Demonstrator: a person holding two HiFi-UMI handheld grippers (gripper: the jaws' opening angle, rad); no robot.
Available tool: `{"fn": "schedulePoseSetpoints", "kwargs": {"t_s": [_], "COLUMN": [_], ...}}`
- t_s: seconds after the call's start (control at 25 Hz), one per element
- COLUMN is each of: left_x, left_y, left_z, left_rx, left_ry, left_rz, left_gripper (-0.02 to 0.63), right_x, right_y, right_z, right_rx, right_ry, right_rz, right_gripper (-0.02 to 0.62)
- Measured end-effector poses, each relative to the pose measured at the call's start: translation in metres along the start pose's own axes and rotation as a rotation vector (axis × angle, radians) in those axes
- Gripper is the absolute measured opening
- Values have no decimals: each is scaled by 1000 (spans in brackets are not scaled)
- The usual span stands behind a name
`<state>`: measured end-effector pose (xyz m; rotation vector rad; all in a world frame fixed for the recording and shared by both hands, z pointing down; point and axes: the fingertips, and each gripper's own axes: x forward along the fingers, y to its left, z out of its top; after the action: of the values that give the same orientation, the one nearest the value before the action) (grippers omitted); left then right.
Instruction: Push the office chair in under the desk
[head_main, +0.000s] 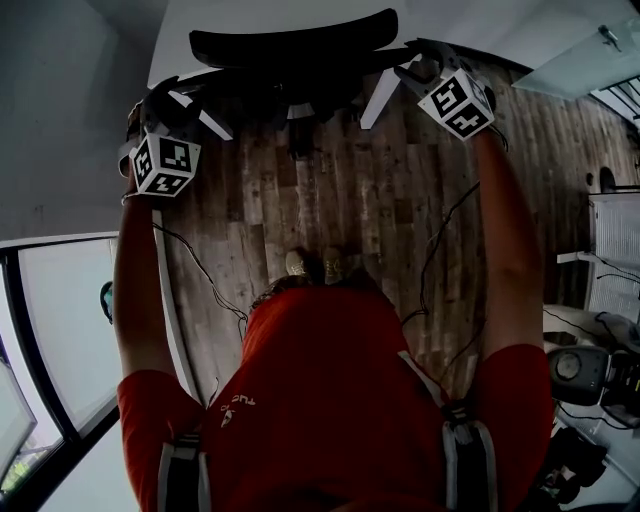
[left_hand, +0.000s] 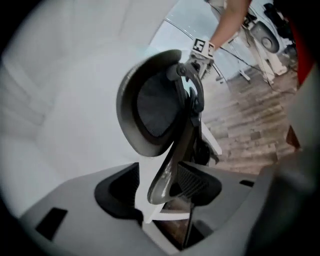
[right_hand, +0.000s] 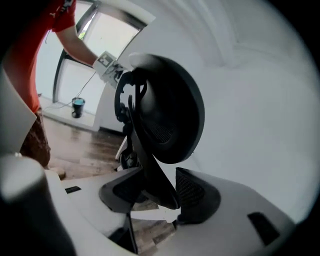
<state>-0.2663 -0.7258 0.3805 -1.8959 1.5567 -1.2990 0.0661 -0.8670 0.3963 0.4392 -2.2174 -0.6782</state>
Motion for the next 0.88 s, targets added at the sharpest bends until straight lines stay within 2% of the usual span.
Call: {"fn": "schedulePoseSetpoints", "kwargs": {"t_s": [0.16,0.32,0.48,0.72,0.88], "left_x": [-29,-56,-75,-93,-102], "left_y": [-11,-21,-28,-43,-47], "left_z": [35,86,123,156,168], "left_rx": [-193,-398,-574,-715,-777], "left_ry": [-153,-341,-488,-605,-653], "left_rz": [8,-20,-28,-32,-24], "left_gripper": [235,233,185,49,12], "right_x": [-30,-59,-74,-87,-94], "right_y": [13,28,48,77,90], "right_z": [32,67,93,137,167], "right_rx": [182,355,467,538,559], "right_ry": [-183,-365,-481,-618,-704], "right_rz": [-80,-143,-176,-167,-152], "right_gripper": [210,155,104,49,31]}}
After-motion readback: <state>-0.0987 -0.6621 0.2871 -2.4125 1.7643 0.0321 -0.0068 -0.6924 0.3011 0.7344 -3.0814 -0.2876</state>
